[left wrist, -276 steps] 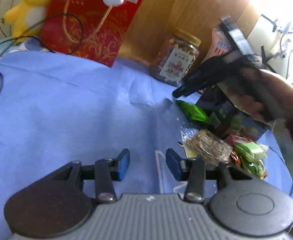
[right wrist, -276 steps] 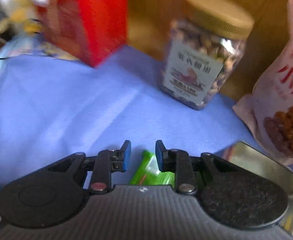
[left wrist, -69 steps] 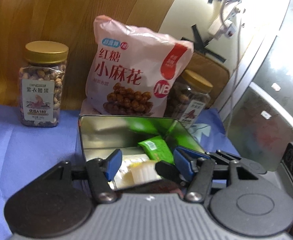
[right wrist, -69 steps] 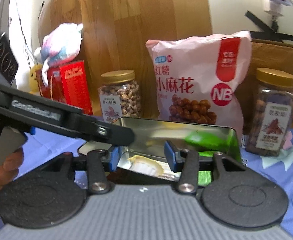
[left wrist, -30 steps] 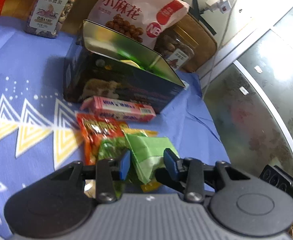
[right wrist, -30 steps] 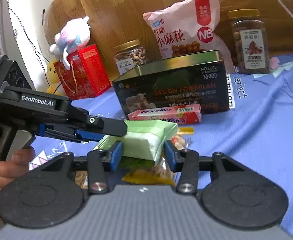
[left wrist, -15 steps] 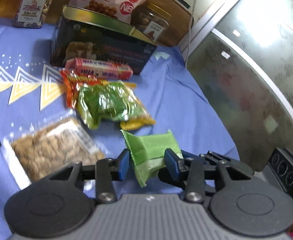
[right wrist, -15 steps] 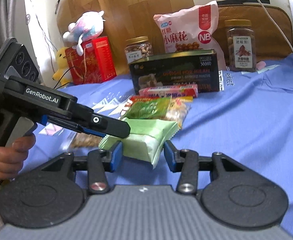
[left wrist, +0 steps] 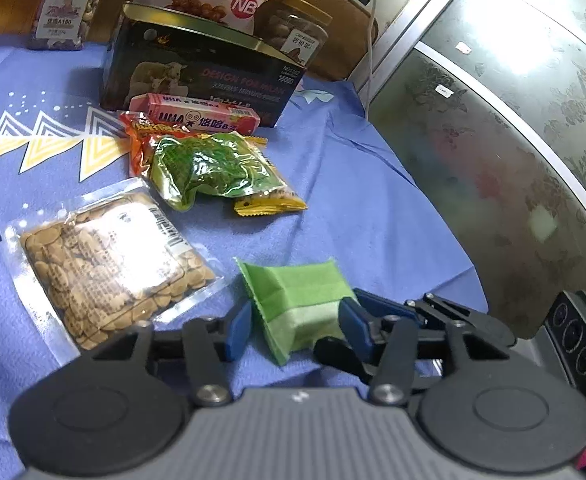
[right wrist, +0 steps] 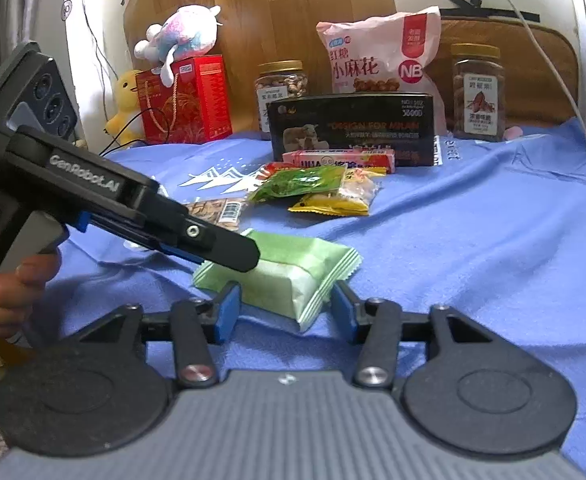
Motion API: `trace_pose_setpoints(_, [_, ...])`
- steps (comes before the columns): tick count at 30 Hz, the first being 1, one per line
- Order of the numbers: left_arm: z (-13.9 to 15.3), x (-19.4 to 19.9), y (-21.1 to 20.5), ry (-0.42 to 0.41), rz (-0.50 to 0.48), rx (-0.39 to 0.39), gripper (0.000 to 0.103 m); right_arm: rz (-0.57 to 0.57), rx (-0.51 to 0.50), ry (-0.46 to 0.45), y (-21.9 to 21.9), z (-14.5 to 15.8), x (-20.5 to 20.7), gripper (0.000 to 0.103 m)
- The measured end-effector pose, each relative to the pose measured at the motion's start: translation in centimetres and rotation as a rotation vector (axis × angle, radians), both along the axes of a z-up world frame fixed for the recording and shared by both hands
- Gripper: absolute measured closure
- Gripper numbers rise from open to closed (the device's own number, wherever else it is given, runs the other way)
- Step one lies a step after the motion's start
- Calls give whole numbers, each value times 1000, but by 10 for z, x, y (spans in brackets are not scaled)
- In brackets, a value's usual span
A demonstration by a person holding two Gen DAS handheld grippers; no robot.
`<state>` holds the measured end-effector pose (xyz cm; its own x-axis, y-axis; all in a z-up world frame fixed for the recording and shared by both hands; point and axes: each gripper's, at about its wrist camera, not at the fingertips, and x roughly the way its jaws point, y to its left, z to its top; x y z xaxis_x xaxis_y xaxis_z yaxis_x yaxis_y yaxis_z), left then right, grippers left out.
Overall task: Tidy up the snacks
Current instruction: 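Lift the light green pastry with the left tool and move it over the cloth, then carry the light green pastry into the black tin with the left tool and release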
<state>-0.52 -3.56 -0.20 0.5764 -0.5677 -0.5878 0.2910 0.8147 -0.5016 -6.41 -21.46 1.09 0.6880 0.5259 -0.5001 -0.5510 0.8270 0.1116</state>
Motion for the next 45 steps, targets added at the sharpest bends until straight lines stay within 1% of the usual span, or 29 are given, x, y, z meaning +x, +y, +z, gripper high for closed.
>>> trace_pose_setpoints(1, [1, -1, -1, -6, 1, 5, 49, -5, 0, -7, 0, 0, 0, 44])
trace_pose_setpoints(6, [2, -2, -4, -15, 3, 25, 48, -17, -4, -24, 0, -3, -1, 42])
trace_pose_setpoints(9, [2, -2, -5, -14, 1, 23, 45, -14, -9, -45, 2, -5, -3, 34])
trace_pose_setpoints(11, [3, -1, -7, -15, 0, 25, 43, -14, -11, -55, 4, -7, -5, 27])
trace_pose_setpoints(14, [3, -1, -10, -20, -3, 31, 40, -15, -21, -69, 9, -9, -5, 22])
trace_pose_setpoints(17, [3, -1, -12, -25, -9, 36, 36, -24, -40, -88, 13, -10, -4, 20])
trace_pose_setpoints(25, [4, -3, -20, -38, 4, 83, 36, -32, -70, -126, 18, -14, -7, 20])
trace_pose_setpoints(30, [5, -4, -24, -42, 12, 111, 38, -34, -80, -139, 20, -15, -9, 21])
trace_pose_setpoints(35, [7, -5, -27, -41, 24, 142, 44, -6, -81, -136, 22, -13, -11, 39])
trace_pose_setpoints(45, [8, -5, -24, -30, 51, 157, 51, -5, -73, -123, 22, -10, -11, 48])
